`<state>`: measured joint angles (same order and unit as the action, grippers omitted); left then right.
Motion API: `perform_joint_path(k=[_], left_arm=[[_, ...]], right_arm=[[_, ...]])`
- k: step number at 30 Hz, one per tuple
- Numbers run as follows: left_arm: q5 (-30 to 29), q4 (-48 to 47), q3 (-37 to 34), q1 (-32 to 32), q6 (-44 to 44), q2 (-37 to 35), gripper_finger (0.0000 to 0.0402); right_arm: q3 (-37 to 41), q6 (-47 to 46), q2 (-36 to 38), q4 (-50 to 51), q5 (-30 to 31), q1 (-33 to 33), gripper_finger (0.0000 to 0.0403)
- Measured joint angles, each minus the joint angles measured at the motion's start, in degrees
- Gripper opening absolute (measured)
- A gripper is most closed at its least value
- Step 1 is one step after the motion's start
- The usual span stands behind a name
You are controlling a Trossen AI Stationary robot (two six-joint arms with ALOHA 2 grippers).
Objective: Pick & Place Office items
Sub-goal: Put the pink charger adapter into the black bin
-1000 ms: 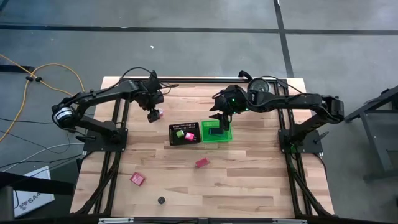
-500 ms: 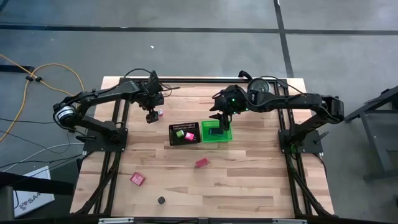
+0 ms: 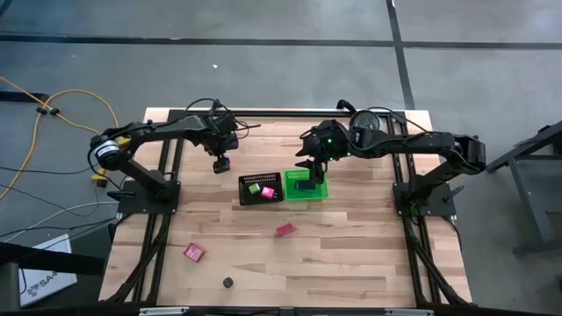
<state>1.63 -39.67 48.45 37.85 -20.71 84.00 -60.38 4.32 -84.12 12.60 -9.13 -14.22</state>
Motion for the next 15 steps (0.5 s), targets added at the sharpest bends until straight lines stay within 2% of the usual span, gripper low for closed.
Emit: perform_joint_path(k=[15], left_arm=[[0.2, 1.5, 0.0, 1.0, 0.4, 2.7, 0.0292]], right_arm=[[0.0, 0.0, 0.0, 0.0, 0.0, 0.0, 0.0145]])
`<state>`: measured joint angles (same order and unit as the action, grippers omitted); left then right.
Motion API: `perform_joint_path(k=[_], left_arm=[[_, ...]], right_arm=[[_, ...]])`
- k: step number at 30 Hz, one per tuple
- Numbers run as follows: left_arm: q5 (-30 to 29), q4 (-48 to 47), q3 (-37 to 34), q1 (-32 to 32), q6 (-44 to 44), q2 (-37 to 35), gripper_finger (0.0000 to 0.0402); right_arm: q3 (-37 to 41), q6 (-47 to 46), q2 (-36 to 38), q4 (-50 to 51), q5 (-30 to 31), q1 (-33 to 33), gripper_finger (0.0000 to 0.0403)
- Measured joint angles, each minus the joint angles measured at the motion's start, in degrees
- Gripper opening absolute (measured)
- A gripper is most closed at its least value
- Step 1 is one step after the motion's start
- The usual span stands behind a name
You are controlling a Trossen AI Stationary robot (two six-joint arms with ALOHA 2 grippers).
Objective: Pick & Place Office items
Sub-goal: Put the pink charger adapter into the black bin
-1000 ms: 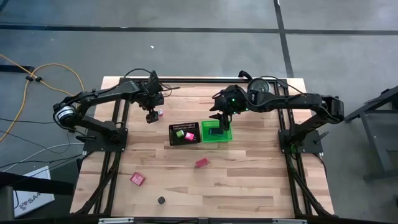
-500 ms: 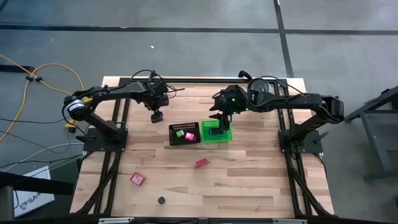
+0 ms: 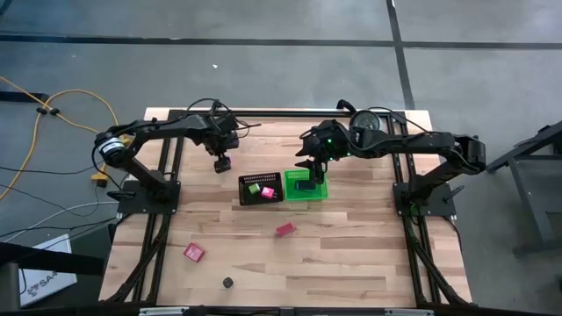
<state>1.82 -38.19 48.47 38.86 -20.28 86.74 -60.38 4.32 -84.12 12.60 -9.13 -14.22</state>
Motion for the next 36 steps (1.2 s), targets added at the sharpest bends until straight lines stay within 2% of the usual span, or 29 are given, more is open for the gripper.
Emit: perform_joint_path(k=[6, 16, 26, 36], left_arm=[[1.5, 0.3, 0.0, 0.0, 0.8, 2.6, 0.0292], [1.7, 1.3, 0.0, 0.9, 0.7, 2.7, 0.0290], [1.5, 1.2, 0.0, 1.7, 0.7, 2.7, 0.0250], [1.5, 1.2, 0.0, 1.8, 0.8, 2.6, 0.0243]], right_arm=[[0.0, 0.0, 0.0, -0.1, 0.0, 0.0, 0.0145], [0.0, 0.0, 0.0, -0.5, 0.0, 0.0, 0.0145], [0.0, 0.0, 0.0, -0.9, 0.0, 0.0, 0.0145], [0.0, 0.0, 0.0, -0.9, 0.0, 0.0, 0.0145]])
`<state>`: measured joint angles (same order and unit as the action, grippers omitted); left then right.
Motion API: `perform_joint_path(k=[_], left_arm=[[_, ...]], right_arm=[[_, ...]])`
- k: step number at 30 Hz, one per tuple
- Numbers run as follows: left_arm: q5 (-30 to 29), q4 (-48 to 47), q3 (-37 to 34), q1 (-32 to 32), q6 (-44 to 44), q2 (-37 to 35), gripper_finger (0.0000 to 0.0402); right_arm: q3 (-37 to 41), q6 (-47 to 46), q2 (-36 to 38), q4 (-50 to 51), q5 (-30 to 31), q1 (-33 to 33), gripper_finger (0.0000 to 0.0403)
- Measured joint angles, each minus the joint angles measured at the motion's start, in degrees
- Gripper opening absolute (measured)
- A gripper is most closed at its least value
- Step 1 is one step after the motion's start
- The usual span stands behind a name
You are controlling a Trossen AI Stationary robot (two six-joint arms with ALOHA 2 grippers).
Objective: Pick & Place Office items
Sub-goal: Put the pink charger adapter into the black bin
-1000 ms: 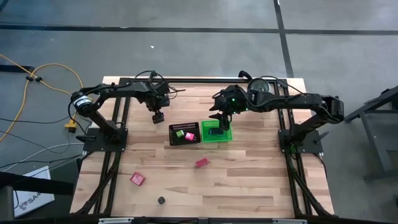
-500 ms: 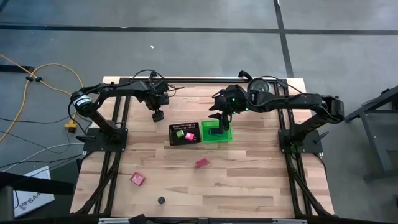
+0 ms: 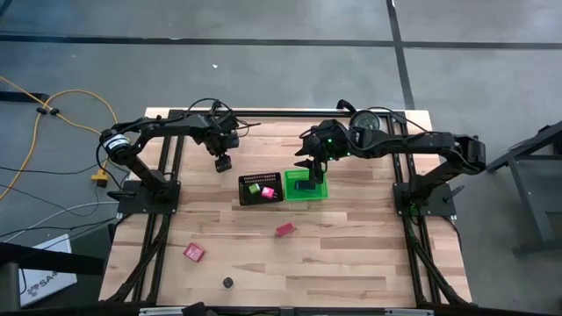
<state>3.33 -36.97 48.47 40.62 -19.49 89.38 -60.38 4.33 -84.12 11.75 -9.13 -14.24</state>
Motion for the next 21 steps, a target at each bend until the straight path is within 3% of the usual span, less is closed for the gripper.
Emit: perform_joint_path(k=[12, 21], left_arm=[[0.0, 0.0, 0.0, 0.0, 0.0, 0.0, 0.0241], [0.0, 0.0, 0.0, 0.0, 0.0, 0.0, 0.0174]], right_arm=[[0.0, 0.0, 0.0, 0.0, 0.0, 0.0, 0.0145], [0.0, 0.0, 0.0, 0.0, 0.0, 0.0, 0.0145]])
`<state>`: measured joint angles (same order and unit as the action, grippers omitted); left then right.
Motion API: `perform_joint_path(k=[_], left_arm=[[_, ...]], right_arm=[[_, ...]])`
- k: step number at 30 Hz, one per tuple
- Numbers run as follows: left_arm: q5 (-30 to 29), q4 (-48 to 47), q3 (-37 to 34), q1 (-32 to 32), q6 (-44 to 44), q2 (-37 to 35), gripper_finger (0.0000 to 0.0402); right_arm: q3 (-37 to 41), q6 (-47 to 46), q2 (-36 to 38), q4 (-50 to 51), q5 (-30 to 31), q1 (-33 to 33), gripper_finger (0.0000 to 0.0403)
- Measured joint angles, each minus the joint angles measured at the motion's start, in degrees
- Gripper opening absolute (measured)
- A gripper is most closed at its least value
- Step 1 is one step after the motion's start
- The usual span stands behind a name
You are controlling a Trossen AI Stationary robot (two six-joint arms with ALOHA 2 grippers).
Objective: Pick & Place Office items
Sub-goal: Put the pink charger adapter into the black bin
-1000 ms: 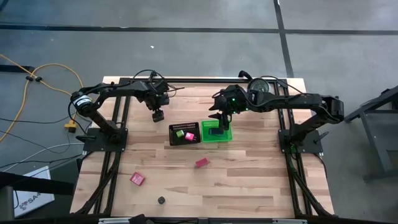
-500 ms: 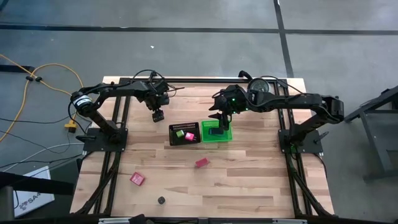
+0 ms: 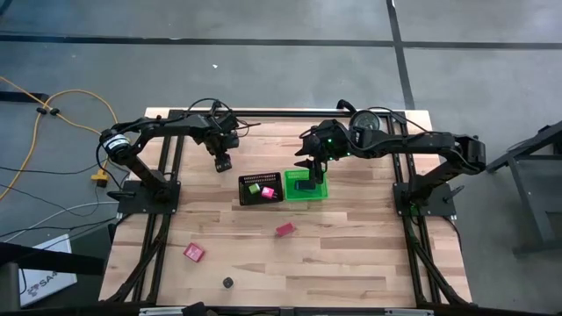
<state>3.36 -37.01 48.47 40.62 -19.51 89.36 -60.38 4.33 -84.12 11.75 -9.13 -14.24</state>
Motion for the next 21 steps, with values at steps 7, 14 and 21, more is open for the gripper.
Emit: perform_joint_path(k=[7, 14, 21], left_arm=[[0.0, 0.0, 0.0, 0.0, 0.3, 0.0, 0.0142], [0.0, 0.0, 0.0, 0.0, 0.2, 0.0, 0.0141], [0.0, 0.0, 0.0, 0.0, 0.0, 0.0, 0.0140]], right_arm=[[0.0, 0.0, 0.0, 0.0, 0.0, 0.0, 0.0145], [0.0, 0.0, 0.0, 0.0, 0.0, 0.0, 0.0145], [0.0, 0.0, 0.0, 0.0, 0.0, 0.0, 0.0145]])
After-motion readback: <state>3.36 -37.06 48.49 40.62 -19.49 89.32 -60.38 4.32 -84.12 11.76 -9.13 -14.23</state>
